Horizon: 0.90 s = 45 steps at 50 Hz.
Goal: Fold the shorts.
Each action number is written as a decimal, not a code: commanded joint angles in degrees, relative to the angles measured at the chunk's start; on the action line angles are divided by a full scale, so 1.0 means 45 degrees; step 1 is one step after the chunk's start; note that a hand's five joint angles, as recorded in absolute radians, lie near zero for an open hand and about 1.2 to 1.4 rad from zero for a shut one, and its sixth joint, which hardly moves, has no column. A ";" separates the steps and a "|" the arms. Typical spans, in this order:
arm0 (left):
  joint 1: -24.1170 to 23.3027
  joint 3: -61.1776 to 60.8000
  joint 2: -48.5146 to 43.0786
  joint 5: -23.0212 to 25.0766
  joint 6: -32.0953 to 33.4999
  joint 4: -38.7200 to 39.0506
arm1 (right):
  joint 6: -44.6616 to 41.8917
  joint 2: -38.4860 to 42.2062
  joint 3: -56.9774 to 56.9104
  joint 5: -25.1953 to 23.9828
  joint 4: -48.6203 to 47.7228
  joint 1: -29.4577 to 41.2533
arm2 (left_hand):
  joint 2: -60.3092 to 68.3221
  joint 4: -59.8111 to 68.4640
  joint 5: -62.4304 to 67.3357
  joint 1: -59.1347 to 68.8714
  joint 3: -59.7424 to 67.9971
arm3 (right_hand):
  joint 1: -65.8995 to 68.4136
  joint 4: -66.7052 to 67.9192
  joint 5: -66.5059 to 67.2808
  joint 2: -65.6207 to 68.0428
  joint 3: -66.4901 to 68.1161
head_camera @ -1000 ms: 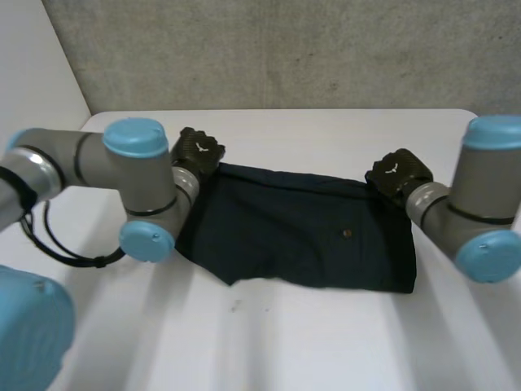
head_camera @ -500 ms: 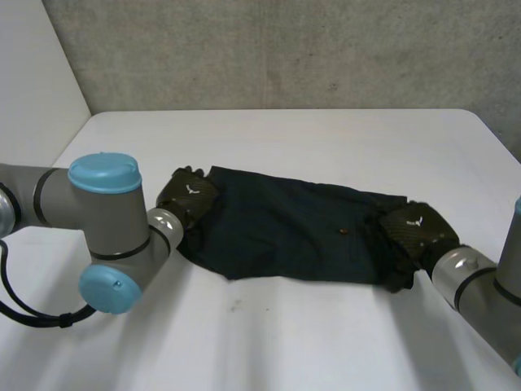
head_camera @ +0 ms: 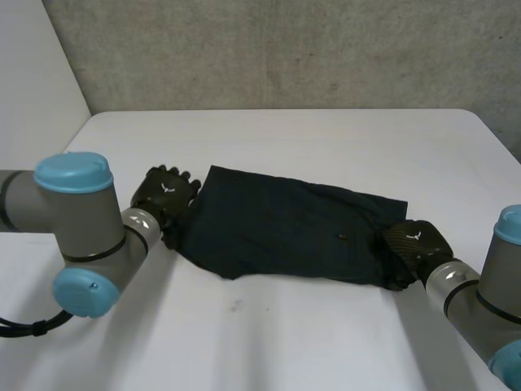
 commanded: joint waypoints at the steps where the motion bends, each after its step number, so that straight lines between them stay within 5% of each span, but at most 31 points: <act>1: -0.0373 -0.0623 0.1827 -0.0016 -0.0025 0.0166 | 0.0008 -0.0104 0.0043 0.0077 0.0063 0.0007 | -0.0080 -0.0093 -0.0316 -0.0015 -0.0205 | 1.0032 0.6126 0.7138 0.6485 0.6224; 10: -0.0003 -0.1345 0.3001 0.0003 -0.0044 0.0166 | -0.0946 -0.1567 0.0082 -0.0215 0.0980 -0.1689 | -0.0081 -0.0094 -0.0316 -0.0015 -0.0206 | 1.0032 0.6126 0.7139 0.6485 0.6224; 19: 0.0271 -0.2518 0.3724 0.0491 -0.0298 0.0185 | -0.6160 -0.1901 -0.1460 -0.0313 0.3362 -0.3704 | -0.0081 -0.0094 -0.0316 -0.0015 -0.0206 | 1.0032 0.6126 0.7139 0.6485 0.6224; 38: 0.0057 -0.1895 0.4291 0.0668 -0.2855 0.0556 | -0.7297 0.0480 -0.5797 -0.1229 0.3404 0.5356 | -0.0081 -0.0094 -0.0316 -0.0015 -0.0206 | 1.0032 0.6126 0.7139 0.6485 0.6224; 39: -0.0021 -0.1758 0.4272 0.0668 -0.2973 0.0595 | -0.7297 0.0868 -0.5778 -0.1559 0.3345 0.5552 | -0.0081 -0.0094 -0.0316 -0.0015 -0.0206 | 0.4050 0.0144 0.1157 0.0503 0.0243; 41: -0.0236 -0.1348 0.4233 0.0648 -0.3266 0.0615 | -0.7297 0.1183 -0.5797 -0.1699 0.3344 0.5593 | -0.0081 -0.0094 -0.0316 -0.0015 -0.0206 | -0.1258 -0.5164 -0.4151 -0.4805 -0.5065; 45: -0.0607 -0.0586 0.4038 0.0589 -0.3559 0.0615 | -0.6713 0.1108 -0.6051 -0.1680 0.3345 0.5632 | -0.0043 -0.0056 -0.0279 0.0022 -0.0168 | -0.5523 -0.9430 -0.8417 -0.9071 -0.9331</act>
